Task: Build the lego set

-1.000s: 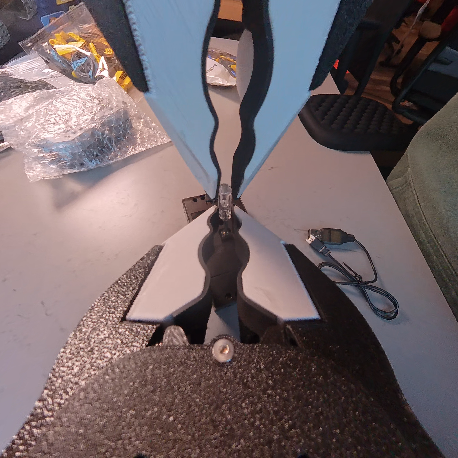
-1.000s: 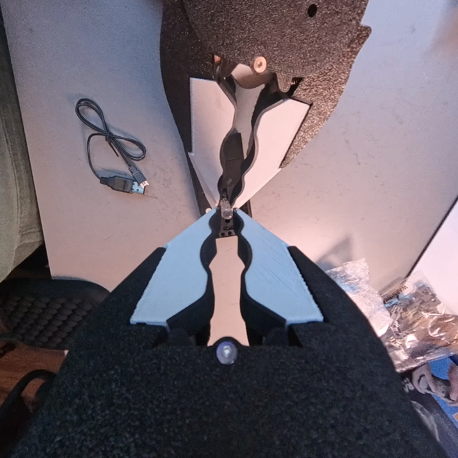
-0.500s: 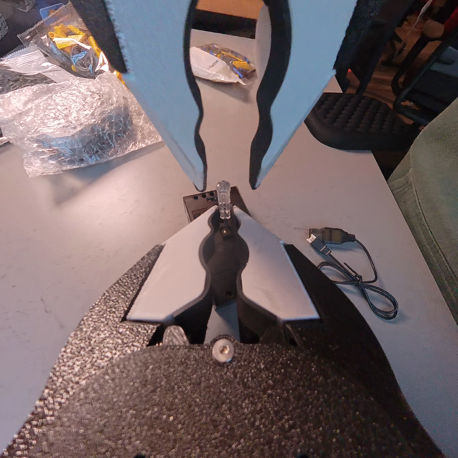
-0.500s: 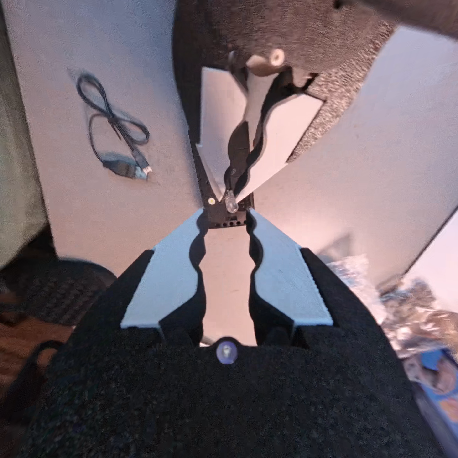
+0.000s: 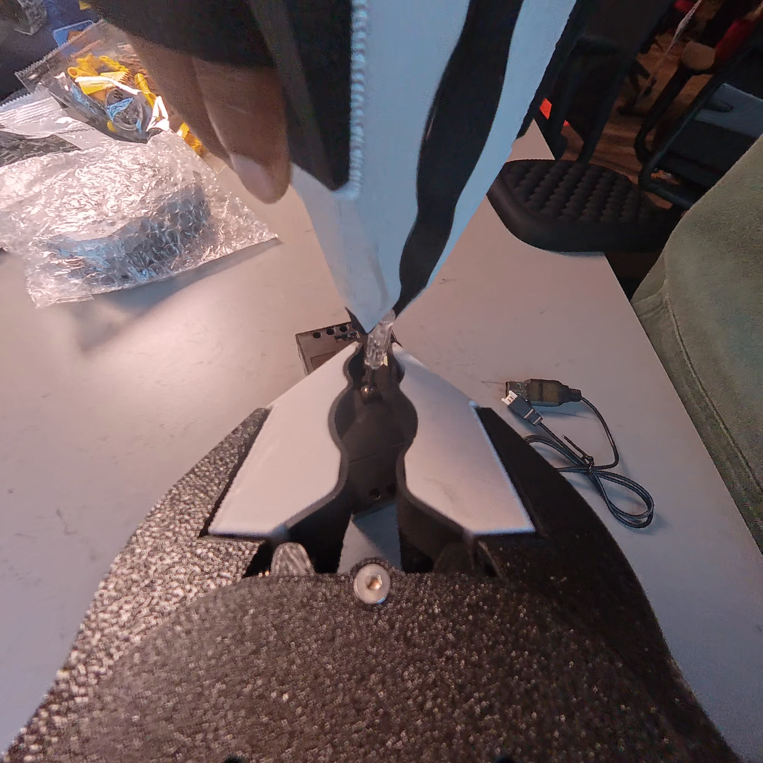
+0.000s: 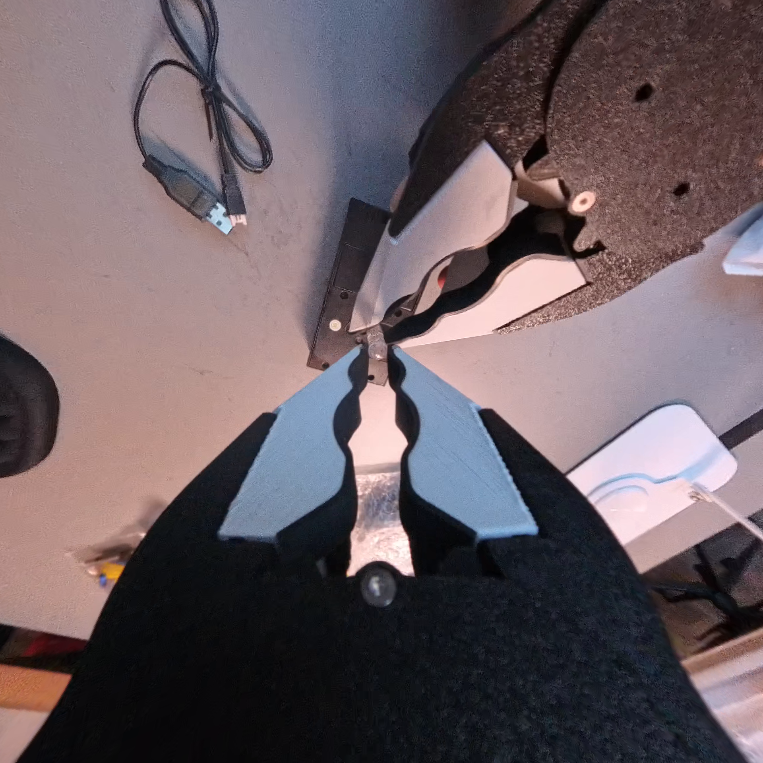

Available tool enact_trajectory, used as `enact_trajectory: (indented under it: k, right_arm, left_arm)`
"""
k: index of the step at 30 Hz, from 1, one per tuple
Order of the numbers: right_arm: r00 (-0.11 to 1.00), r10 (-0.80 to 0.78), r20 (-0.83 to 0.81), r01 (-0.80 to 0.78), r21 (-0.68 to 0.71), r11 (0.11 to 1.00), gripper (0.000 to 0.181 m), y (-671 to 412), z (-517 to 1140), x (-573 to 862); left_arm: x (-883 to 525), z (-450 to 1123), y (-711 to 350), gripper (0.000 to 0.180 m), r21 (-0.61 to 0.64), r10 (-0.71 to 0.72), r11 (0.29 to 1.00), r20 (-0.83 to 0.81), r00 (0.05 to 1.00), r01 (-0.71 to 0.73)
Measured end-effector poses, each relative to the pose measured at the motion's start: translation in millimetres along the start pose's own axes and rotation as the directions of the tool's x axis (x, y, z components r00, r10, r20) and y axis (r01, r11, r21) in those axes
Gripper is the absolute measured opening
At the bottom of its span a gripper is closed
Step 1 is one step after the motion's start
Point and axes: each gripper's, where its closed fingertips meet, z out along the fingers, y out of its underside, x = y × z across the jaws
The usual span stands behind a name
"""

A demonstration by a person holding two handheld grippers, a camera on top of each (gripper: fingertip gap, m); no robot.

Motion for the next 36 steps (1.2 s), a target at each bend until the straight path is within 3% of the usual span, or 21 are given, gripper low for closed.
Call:
enact_trajectory:
  k: [3, 4, 6, 10, 14, 18, 21, 25, 26, 28, 31, 36]
  right_arm:
    - [0.989, -0.144, -0.035, 0.141, -0.068, 0.988, 0.007, 3, -1, 1]
    - [0.993, -0.107, -0.058, 0.102, -0.082, 0.991, 0.008, 5, -1, 5]
    - [0.987, 0.154, -0.042, -0.156, -0.047, 0.987, 0.015, 9, -2, 9]
    - [0.827, 0.554, 0.094, -0.560, 0.058, 0.826, 0.018, 3, -6, 6]
    - [0.764, 0.635, 0.117, -0.643, 0.055, 0.764, 0.007, 4, 0, 4]
    - [0.868, 0.489, 0.085, -0.494, 0.044, 0.868, 0.007, 4, 0, 3]
    - [0.994, 0.106, 0.008, -0.107, 0.038, 0.994, 0.007, -1, -1, -1]
    - [0.992, -0.124, -0.040, 0.124, 0.004, 0.992, 0.007, -4, -1, -2]
    - [0.995, -0.092, -0.049, 0.092, 0.009, 0.996, 0.007, -3, -1, -1]
    - [0.992, 0.118, -0.043, -0.116, 0.029, 0.993, 0.013, 2, -3, 4]
    - [0.897, 0.438, 0.064, -0.442, 0.078, 0.894, 0.025, 1, -8, 2]
    - [0.758, 0.645, 0.099, -0.652, 0.081, 0.754, 0.010, 0, -5, 5]
  left_arm:
    - [-1, 1, 0, 0.009, -0.002, -0.005, 1.000, 0.013, 1.000, 0.005]
    - [-4, 1, 0, 0.009, -0.002, -0.018, 1.000, 0.023, 1.000, 0.018]
    - [-5, 0, 0, 0.009, -0.001, -0.032, 0.999, 0.020, 0.999, 0.032]
    - [-5, 1, 0, 0.008, -0.003, -0.025, 1.000, 0.025, 0.999, 0.025]
    - [-4, 1, 0, 0.008, -0.004, -0.025, 1.000, 0.026, 0.999, 0.025]
    - [-3, 1, 0, 0.008, -0.003, -0.021, 1.000, 0.021, 1.000, 0.021]
    - [2, 0, -2, 0.010, 0.013, 0.001, 1.000, -0.006, 1.000, -0.001]
    - [4, 2, -1, 0.010, 0.005, 0.011, 1.000, -0.004, 1.000, -0.011]
    - [2, 2, -2, 0.009, 0.006, 0.006, 1.000, 0.004, 1.000, -0.006]
    - [-1, 1, -1, 0.008, 0.006, -0.006, 1.000, 0.019, 1.000, 0.006]
    - [-4, 0, -1, 0.008, 0.005, -0.020, 1.000, 0.026, 0.999, 0.020]
    - [-4, 1, -1, 0.008, 0.001, -0.017, 1.000, 0.035, 0.999, 0.017]
